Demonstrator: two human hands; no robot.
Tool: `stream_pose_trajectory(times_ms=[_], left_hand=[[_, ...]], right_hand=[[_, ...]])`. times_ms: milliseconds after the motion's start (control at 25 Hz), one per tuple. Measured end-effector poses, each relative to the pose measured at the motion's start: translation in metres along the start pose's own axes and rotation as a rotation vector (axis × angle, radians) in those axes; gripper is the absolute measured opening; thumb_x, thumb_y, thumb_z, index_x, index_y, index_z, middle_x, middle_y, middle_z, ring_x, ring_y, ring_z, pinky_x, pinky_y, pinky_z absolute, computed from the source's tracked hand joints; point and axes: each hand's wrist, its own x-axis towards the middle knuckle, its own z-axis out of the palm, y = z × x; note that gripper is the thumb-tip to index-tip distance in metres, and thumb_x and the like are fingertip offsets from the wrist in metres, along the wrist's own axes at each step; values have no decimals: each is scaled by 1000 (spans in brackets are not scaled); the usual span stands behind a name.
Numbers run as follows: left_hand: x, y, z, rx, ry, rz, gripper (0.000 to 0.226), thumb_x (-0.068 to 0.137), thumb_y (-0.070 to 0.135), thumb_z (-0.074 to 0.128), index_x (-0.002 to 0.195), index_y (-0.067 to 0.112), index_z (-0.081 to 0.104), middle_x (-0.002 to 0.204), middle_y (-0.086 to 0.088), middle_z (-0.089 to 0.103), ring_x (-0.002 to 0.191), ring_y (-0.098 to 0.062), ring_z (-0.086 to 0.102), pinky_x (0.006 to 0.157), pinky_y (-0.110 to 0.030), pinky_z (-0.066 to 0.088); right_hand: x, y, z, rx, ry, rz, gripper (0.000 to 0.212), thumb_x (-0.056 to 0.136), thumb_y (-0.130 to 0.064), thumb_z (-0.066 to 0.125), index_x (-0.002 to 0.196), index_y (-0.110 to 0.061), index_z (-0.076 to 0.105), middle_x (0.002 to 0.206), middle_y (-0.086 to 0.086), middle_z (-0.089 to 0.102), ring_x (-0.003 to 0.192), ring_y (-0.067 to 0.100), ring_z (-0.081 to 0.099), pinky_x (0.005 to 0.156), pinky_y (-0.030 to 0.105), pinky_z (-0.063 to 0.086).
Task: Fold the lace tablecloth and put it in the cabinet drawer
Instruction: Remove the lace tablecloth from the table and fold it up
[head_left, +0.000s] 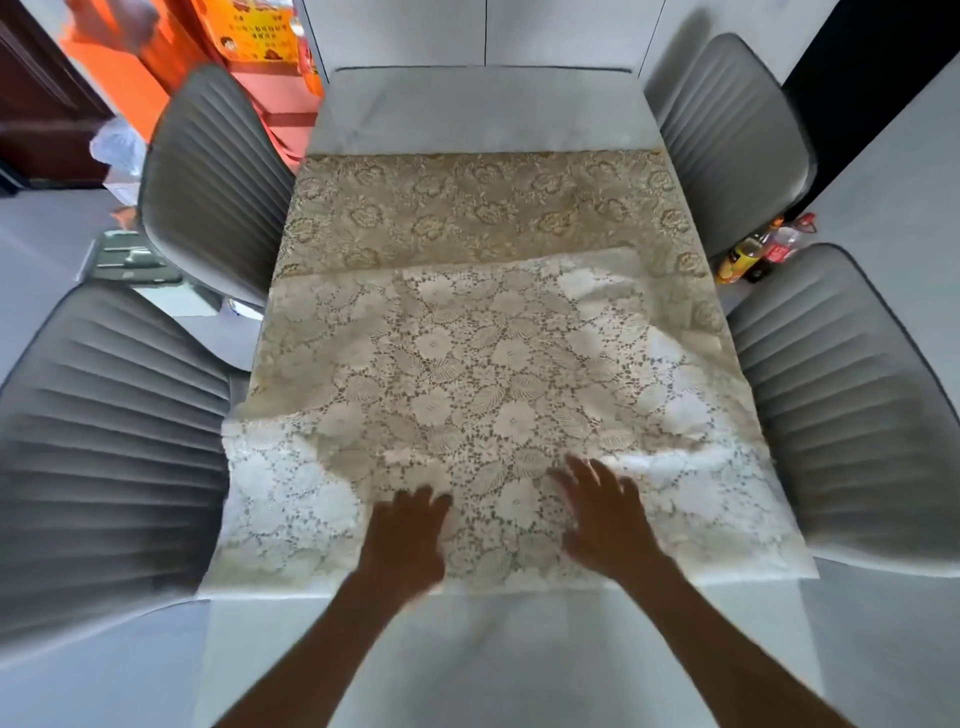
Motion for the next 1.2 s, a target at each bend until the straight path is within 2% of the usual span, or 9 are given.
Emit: stream_pose_trajectory(times_ms=[80,160,240,320,400,480,640,880,1200], left_hand=[[-30,-4,47,-30,-127,-27,88,81,17,60,155,25,13,165,-4,3,147,-30,18,112,-45,35],[-36,-5,66,-59,-7,37,89,66,4,72,146,16,34,156,-15,32,133,-41,44,87,-46,57],[-32,2,72,17,165,97,71,43,-4,83,109,10,60,109,-16,67,83,-33,69,45,-35,58],[-26,8,65,10,160,100,49,55,-2,82,99,11,66,94,-7,68,78,-27,68,53,-35,59],[-31,18,56,-12,-134,6,30,78,1,65,106,13,65,101,-4,66,96,-24,65,76,-31,53],[-46,29,57,-20,-465,68,17,80,2,64,96,4,66,78,-3,59,83,-24,63,66,-29,45],[-90,52,63,-5,-796,197,10,75,1,64,85,1,61,69,-2,51,74,-24,55,59,-32,42],[-45,33,34,-347,-232,-49,30,86,4,54,110,21,62,111,3,67,100,-14,63,85,-25,50],[116,-27,-17,-21,72,-84,68,86,22,63,147,25,31,154,-5,30,137,-29,35,109,-46,34]], right_hand=[[-35,6,42,-57,-100,25,87,80,-17,49,157,-28,10,166,1,-2,151,28,8,115,56,25],[-52,15,62,-126,29,-5,86,63,-3,51,148,-15,41,156,17,35,134,40,46,88,56,52],[-52,17,76,-227,190,-18,54,56,4,58,108,-5,68,107,21,66,80,39,69,55,42,57],[-43,18,73,-229,244,-26,34,53,3,76,84,-7,69,79,12,65,62,31,65,52,37,55],[-48,22,67,-165,5,35,23,74,-6,68,97,-12,68,92,7,69,83,27,68,74,37,54],[-68,27,74,-111,-357,38,29,84,-14,59,112,-11,63,110,6,68,102,26,66,87,37,51],[-112,35,80,-76,-964,-65,9,77,-7,69,84,-2,68,78,9,68,74,23,67,72,34,53],[-68,56,19,378,-231,35,17,87,-17,54,101,-21,63,103,-2,66,96,18,64,76,27,50],[79,81,-13,165,-26,218,68,89,-9,52,149,-27,25,157,2,27,122,31,49,90,42,51]])
